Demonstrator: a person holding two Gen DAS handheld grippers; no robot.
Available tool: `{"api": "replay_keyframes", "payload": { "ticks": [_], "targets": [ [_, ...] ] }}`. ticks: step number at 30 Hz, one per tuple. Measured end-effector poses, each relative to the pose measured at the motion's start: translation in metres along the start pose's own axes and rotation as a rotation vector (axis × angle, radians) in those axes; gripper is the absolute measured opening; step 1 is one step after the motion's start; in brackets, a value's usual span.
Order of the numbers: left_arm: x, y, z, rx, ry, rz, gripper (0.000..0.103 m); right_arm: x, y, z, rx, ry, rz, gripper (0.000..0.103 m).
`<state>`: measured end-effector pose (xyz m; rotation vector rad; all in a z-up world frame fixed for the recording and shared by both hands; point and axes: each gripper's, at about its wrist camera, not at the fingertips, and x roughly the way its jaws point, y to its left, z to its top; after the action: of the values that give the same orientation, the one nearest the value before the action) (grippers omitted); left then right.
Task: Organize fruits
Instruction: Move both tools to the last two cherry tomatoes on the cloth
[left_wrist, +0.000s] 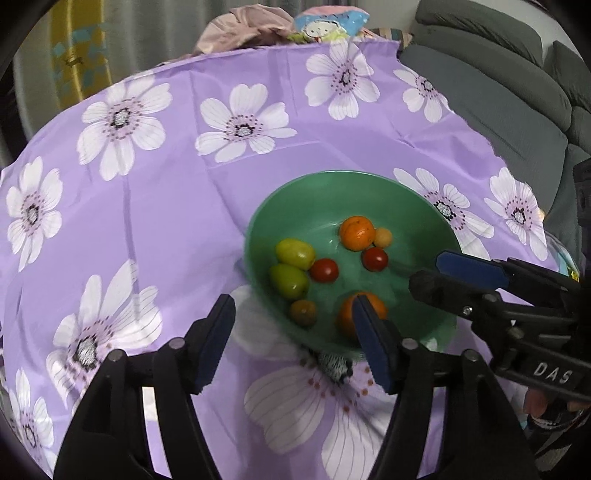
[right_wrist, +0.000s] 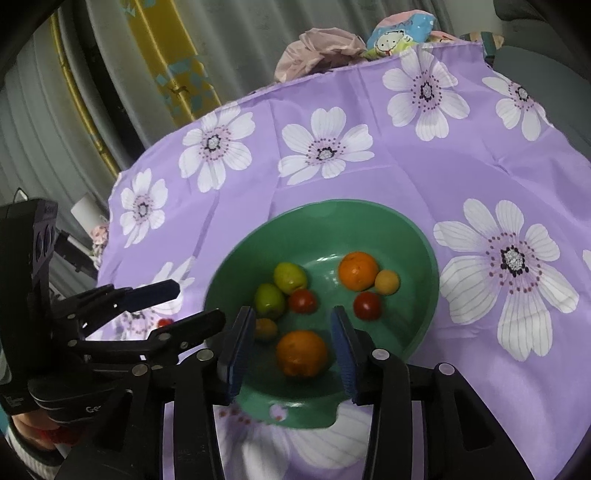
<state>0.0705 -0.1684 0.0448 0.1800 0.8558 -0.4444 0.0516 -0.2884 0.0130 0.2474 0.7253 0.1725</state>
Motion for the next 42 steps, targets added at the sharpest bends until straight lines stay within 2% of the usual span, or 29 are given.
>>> {"api": "replay_keyframes", "payload": {
  "ticks": [2, 6, 10, 15, 24, 32, 37, 42],
  "targets": [
    [-0.007, 0.003, -0.005, -0.009, -0.002, 0.002, 0.067, -0.003, 0.004, -0.003, 0.005, 0.000, 0.020, 0.052],
    [-0.021, 0.010, -0.019, -0.031, -0.006, 0.009, 0.068, -0.009, 0.012, -0.008, -0.002, 0.003, 0.034, 0.053],
    [-0.028, 0.023, -0.051, -0.069, 0.030, 0.001, 0.068, -0.013, 0.023, -0.018, -0.013, 0.024, 0.079, 0.054],
    [-0.044, 0.053, -0.096, -0.123, 0.080, 0.020, 0.068, -0.007, 0.047, -0.038, -0.103, 0.093, 0.113, 0.054],
    [-0.062, 0.107, -0.157, -0.287, 0.154, 0.106, 0.068, 0.025, 0.080, -0.068, -0.156, 0.230, 0.153, 0.054],
    [-0.065, 0.122, -0.175, -0.355, 0.140, 0.075, 0.068, 0.042, 0.114, -0.082, -0.236, 0.300, 0.152, 0.054],
    [-0.063, 0.128, -0.180, -0.367, 0.136, 0.042, 0.068, 0.050, 0.121, -0.086, -0.254, 0.329, 0.132, 0.054],
    [-0.066, 0.132, -0.182, -0.373, 0.099, -0.003, 0.068, 0.060, 0.127, -0.088, -0.256, 0.352, 0.112, 0.054]
  ]
}}
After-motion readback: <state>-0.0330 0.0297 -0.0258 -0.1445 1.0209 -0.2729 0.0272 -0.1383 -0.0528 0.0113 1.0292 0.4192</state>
